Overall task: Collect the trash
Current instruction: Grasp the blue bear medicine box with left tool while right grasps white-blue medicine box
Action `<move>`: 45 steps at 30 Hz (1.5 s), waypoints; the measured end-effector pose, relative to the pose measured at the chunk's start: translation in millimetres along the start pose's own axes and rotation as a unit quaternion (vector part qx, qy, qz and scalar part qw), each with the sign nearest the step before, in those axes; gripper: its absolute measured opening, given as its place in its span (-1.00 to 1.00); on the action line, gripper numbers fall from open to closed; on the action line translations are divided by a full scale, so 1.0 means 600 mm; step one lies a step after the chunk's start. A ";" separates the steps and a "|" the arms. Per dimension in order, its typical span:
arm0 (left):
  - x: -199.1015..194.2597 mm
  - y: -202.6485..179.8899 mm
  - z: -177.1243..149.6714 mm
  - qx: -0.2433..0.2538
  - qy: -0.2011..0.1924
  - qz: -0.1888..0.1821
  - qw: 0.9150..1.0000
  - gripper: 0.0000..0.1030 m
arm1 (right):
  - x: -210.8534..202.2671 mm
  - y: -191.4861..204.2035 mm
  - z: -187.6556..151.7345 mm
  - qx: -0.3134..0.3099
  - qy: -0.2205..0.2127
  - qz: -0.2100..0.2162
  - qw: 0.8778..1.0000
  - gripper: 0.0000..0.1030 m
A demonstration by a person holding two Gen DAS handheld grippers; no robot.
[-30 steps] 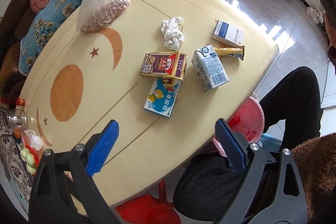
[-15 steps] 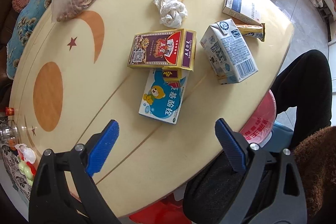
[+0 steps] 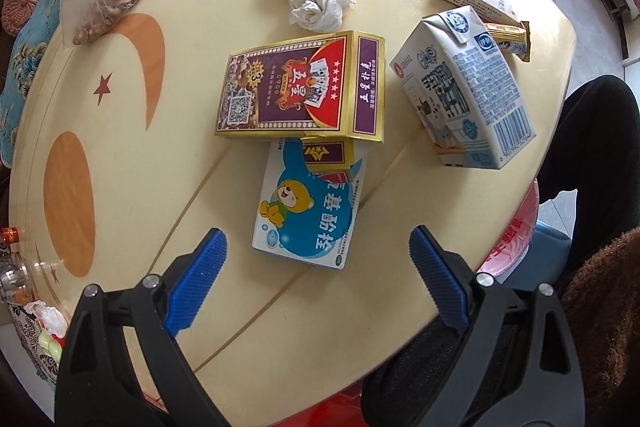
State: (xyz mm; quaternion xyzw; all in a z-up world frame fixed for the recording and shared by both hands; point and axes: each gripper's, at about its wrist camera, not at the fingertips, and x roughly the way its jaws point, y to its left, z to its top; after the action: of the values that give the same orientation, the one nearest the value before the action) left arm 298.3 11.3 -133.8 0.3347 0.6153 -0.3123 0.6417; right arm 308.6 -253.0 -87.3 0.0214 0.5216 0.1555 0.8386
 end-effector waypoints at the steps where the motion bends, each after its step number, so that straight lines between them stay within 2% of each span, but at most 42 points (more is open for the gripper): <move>1: 0.004 0.001 0.001 0.001 0.001 -0.002 1.000 0.76 | 0.008 0.000 0.000 -0.003 0.005 0.000 1.000 0.86; 9: 0.039 0.001 0.008 0.014 0.020 -0.005 1.000 0.75 | 0.058 0.001 -0.004 -0.015 0.033 -0.007 0.999 0.86; 17: 0.064 0.009 0.013 0.020 0.023 -0.016 0.999 0.75 | 0.112 -0.009 -0.009 -0.020 0.062 -0.022 0.998 0.86; 30: 0.115 0.052 0.017 0.010 0.034 -0.035 0.999 0.75 | 0.186 -0.025 -0.035 -0.019 0.108 -0.038 0.993 0.86; 35: 0.122 0.088 0.019 0.007 0.032 -0.044 0.999 0.75 | 0.193 -0.013 -0.038 -0.040 0.106 -0.055 0.992 0.85; 38: 0.123 0.090 0.016 0.009 0.028 -0.042 0.999 0.75 | 0.191 -0.010 -0.039 -0.054 0.097 -0.083 0.990 0.65; 41: 0.120 0.093 0.014 0.001 0.029 -0.043 0.999 0.66 | 0.183 -0.010 -0.034 -0.050 0.088 -0.085 0.991 0.30; 42: 0.118 0.095 0.014 -0.001 0.028 -0.043 0.999 0.55 | 0.183 -0.012 -0.032 -0.048 0.092 -0.085 0.991 0.21; 45: 0.113 0.081 0.009 -0.011 0.030 -0.042 0.999 0.24 | 0.183 -0.017 -0.027 -0.048 0.095 -0.086 0.991 0.21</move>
State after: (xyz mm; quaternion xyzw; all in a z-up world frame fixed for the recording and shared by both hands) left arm 344.4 35.7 -199.0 0.3107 0.6511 -0.3222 0.6129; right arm 341.3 -233.5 -192.1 -0.0784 0.5910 0.1090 0.7954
